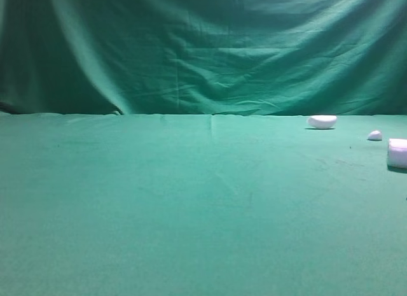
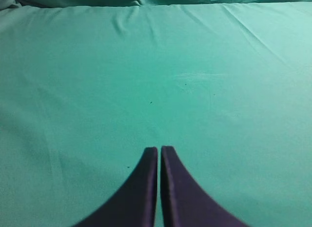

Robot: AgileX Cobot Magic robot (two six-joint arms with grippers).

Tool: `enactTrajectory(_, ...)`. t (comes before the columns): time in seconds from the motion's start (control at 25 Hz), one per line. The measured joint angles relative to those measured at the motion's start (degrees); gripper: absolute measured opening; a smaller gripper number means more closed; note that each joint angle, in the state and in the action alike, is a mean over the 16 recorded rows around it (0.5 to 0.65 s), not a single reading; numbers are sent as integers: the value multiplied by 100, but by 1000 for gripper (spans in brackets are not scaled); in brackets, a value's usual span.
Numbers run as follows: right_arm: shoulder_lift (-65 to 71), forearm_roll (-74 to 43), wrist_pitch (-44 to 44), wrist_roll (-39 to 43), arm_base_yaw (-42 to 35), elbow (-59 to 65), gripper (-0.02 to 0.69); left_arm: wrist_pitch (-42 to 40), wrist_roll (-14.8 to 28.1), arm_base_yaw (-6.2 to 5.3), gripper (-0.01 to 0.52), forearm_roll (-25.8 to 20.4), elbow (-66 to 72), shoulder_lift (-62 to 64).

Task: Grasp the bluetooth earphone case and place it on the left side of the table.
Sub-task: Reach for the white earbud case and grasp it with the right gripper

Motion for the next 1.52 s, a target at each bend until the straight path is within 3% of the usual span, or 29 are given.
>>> enactTrajectory(0.32, 1848, 154, 147, -52, 608, -870, 0, 0, 0, 0, 0, 0, 0, 0)
enactTrajectory(0.72, 3771, -179, -237, 1154, 779, -1544, 35, 0, 0, 0, 0, 0, 0, 0)
enactTrajectory(0.88, 4310, -344, -380, 1640, 788, -1776, 135, 0, 0, 0, 0, 0, 0, 0)
enactTrajectory(1.24, 5106, -502, -735, 1967, 788, -2077, 459, 0, 0, 0, 0, 0, 0, 0)
enactTrajectory(1.36, 5278, -502, -823, 1967, 788, -2110, 520, 0, 0, 0, 0, 0, 0, 0)
enactTrajectory(1.52, 5460, -503, -897, 1967, 788, -2118, 528, 0, 0, 0, 0, 0, 0, 0)
